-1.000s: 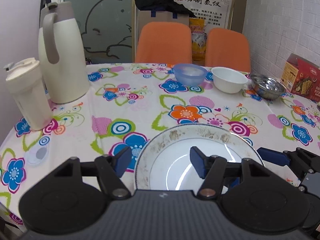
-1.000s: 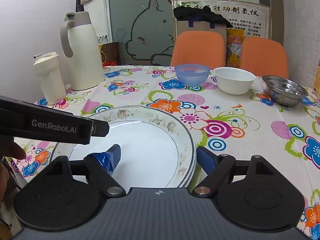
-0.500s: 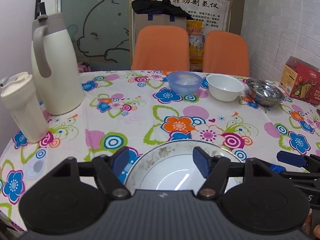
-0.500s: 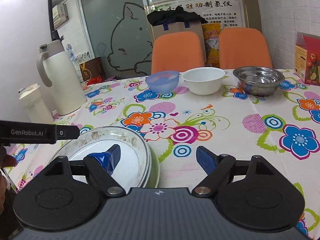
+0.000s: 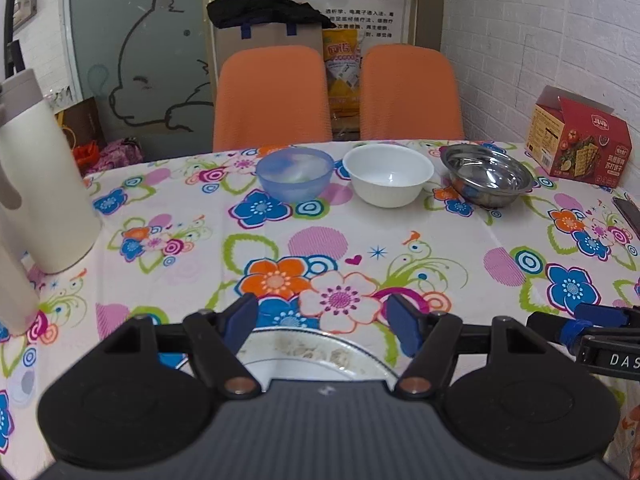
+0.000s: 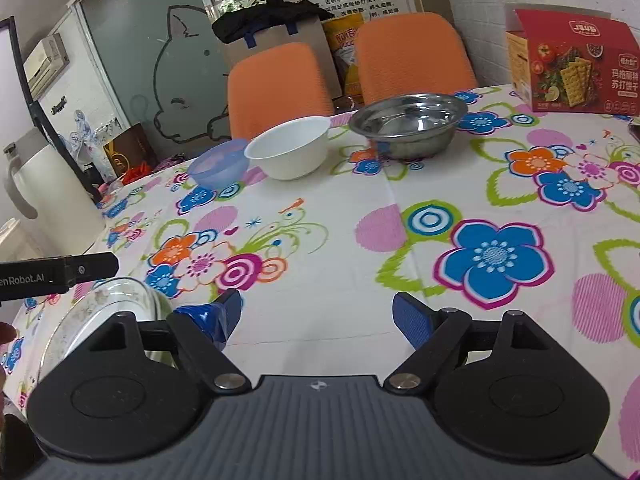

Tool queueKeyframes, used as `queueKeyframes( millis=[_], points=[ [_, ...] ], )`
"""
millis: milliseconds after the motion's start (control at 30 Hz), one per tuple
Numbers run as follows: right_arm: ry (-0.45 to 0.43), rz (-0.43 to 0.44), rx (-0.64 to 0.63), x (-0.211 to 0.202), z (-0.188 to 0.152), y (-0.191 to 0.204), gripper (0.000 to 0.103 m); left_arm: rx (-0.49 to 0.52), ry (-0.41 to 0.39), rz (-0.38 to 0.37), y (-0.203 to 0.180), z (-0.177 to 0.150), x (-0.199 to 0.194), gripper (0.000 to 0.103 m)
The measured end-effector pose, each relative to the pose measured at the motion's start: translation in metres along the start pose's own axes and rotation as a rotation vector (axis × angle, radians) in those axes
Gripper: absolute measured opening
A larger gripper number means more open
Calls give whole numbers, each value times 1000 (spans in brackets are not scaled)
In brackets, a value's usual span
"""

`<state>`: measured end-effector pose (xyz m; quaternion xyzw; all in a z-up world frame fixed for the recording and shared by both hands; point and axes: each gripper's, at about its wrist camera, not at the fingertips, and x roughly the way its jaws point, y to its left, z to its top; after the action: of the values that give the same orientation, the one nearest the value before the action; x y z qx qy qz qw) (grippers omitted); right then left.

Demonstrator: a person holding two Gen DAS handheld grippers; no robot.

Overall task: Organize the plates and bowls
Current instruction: 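Move the left tool to the steel bowl and grip its rim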

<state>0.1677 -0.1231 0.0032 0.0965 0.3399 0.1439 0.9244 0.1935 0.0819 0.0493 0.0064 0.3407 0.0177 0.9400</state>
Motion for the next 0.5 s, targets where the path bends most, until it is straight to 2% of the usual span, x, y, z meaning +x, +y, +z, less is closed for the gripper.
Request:
queueKeyframes(
  millis=[300,500],
  points=[
    [-16,-55,48,7,20,-52,70,100,42,-59,-48,22,33,70],
    [-4,-43,55,17,27,-68,70,146,73,-75,-76,31,55,70]
  ],
)
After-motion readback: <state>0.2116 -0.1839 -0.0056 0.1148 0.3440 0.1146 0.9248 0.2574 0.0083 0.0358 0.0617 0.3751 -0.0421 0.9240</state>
